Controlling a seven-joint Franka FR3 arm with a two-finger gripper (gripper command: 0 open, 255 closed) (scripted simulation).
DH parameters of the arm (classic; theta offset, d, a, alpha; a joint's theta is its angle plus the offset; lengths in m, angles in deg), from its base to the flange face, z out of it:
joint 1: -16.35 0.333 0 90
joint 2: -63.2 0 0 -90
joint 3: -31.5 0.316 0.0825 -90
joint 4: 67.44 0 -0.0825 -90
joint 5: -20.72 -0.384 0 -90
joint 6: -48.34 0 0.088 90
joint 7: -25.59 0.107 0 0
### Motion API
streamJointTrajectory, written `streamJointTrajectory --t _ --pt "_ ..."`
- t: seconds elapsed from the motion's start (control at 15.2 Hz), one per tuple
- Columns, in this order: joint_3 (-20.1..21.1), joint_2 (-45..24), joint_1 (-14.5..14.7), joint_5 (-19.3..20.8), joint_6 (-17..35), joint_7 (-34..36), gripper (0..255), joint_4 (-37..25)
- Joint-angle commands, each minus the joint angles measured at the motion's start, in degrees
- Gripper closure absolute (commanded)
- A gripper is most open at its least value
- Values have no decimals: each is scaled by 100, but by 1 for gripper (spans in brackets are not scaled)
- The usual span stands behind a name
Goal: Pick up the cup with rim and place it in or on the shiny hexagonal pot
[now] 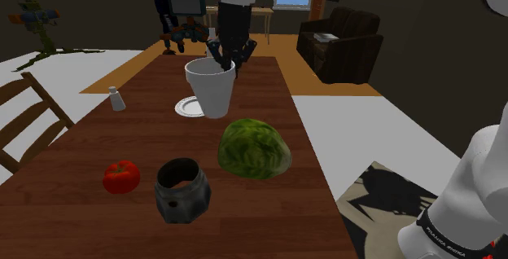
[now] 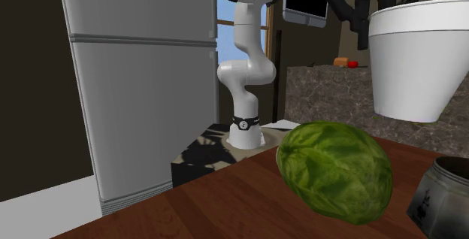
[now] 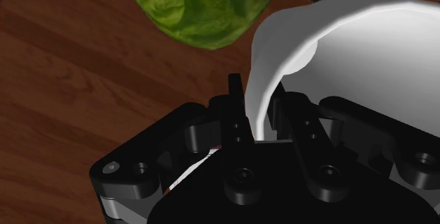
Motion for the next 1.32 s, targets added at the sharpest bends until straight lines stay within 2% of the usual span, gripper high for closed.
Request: streamJointTrajectory --t 0.0,0.33,0.59,1.25 --pt "126 -60 167 52 -35 307 255 -103" --pt "404 -388 589 243 -218 1009 255 -618" --pt "621 -826 1019 482 -456 1626 255 -1276" --pt "598 -690 958 431 372 1592 255 -318"
